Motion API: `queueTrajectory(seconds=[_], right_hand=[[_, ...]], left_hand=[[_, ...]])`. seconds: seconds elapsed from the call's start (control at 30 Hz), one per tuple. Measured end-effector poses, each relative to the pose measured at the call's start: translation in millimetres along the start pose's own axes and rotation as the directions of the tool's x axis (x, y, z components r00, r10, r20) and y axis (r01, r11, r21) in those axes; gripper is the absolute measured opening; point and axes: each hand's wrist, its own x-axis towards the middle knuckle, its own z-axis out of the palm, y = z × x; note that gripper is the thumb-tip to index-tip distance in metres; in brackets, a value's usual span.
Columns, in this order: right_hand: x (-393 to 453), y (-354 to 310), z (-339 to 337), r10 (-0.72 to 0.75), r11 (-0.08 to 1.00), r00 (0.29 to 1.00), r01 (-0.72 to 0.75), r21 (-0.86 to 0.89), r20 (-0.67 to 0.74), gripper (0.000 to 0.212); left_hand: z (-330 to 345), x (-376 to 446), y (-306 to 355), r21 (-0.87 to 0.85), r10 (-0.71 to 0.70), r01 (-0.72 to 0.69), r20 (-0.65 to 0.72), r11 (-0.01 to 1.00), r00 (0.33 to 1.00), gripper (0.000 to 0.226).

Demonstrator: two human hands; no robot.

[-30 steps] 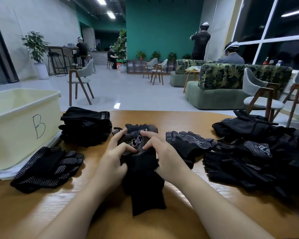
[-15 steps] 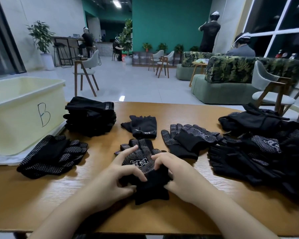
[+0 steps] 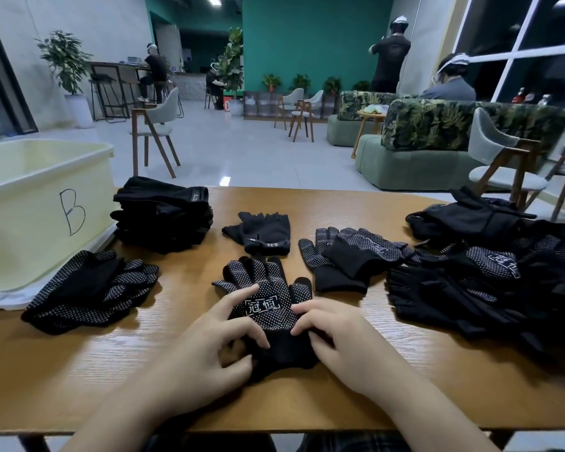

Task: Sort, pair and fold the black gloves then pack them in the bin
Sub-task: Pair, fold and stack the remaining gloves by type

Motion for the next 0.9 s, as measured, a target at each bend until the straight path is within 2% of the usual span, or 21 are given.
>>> queueTrajectory(seconds=[0.13,0.27,0.33,0.4,0.47,0.57,0.7,0.8,0.9], right_hand=[[-2.0,-3.9,-0.3,0.004,1.0,1.0,-0.004,0.024,0.014,0.026],[-2.3,-8.8,-2.8,0.02,0.998,0.999,-0.022,0.066,0.035,0.029],[1.4,-10.5,-5.5,0.042,0.992,0.999,-0.044,0.114,0.023,0.037],[8.7,-12.5,-10.1,0.112,0.981,0.994,-0.111,0.156,0.004,0.047],[19.9,-13.8,-13.7,0.207,0.96,0.978,-0.203,0.193,0.0,0.044],[42.4,-14.0,-12.6,0.298,0.918,0.955,-0.282,0.279,-0.014,0.032],[74.0,-10.5,-6.2,0.383,0.88,0.924,-0.363,0.307,-0.006,0.041],[91.5,-7.1,-5.4,0.467,0.801,0.884,-0.424,0.422,0.002,0.047],[98.2,-0.7,-3.5,0.503,0.78,0.864,-0.457,0.427,0.006,0.048]], left_hand=[[0.0,-1.6,0.8,0.054,-0.015,0.012,0.043,0.998,0.999,0.017],[-0.4,-0.9,0.2,0.025,-0.025,0.023,0.057,0.999,0.998,0.017],[-3.9,1.0,0.2,-0.032,-0.045,0.048,0.083,0.998,0.996,0.021],[-9.0,6.9,-0.2,-0.167,-0.083,0.096,0.081,0.981,0.993,0.03],[-14.1,17.7,-3.0,-0.258,-0.149,0.147,0.013,0.955,0.989,0.035],[-17.7,42.4,-10.2,-0.155,-0.182,0.155,-0.173,0.976,0.968,0.013],[-16.2,70.1,-15.0,-0.088,-0.228,0.213,-0.248,0.973,0.941,0.026],[-13.6,79.7,-19.6,-0.097,-0.253,0.235,-0.259,0.967,0.932,0.039],[-10.0,79.2,-21.0,-0.093,-0.211,0.192,-0.27,0.977,0.939,0.054]])
